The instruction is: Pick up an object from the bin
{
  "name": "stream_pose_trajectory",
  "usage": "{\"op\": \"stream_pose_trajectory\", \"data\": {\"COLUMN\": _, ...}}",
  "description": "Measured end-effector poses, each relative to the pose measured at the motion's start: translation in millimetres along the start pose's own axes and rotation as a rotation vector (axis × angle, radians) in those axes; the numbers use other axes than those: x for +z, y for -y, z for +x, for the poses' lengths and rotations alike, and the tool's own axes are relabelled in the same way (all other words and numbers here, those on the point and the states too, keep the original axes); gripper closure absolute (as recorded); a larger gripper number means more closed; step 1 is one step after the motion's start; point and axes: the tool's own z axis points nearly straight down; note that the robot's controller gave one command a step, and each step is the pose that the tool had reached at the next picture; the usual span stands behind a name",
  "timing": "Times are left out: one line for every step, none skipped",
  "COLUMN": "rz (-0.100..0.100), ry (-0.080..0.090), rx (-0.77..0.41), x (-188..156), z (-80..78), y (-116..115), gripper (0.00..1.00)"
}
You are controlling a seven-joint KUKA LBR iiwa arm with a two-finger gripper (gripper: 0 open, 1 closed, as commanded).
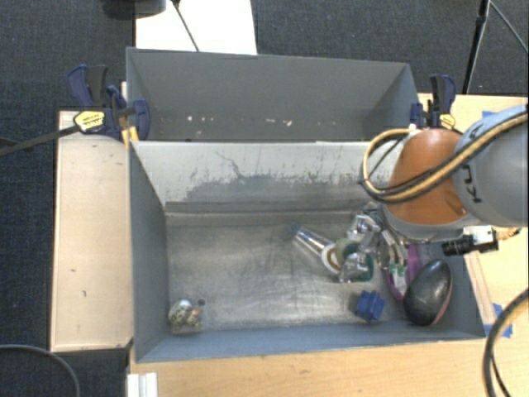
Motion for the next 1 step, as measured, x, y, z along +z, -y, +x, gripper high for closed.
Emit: {"op": "stream_pose_trajectory", "data": {"rz": 0.004, "ry": 0.003, "rx": -0.031, "x": -186.8, "z": 9.7, "y": 10.5, "gripper": 1.0}}
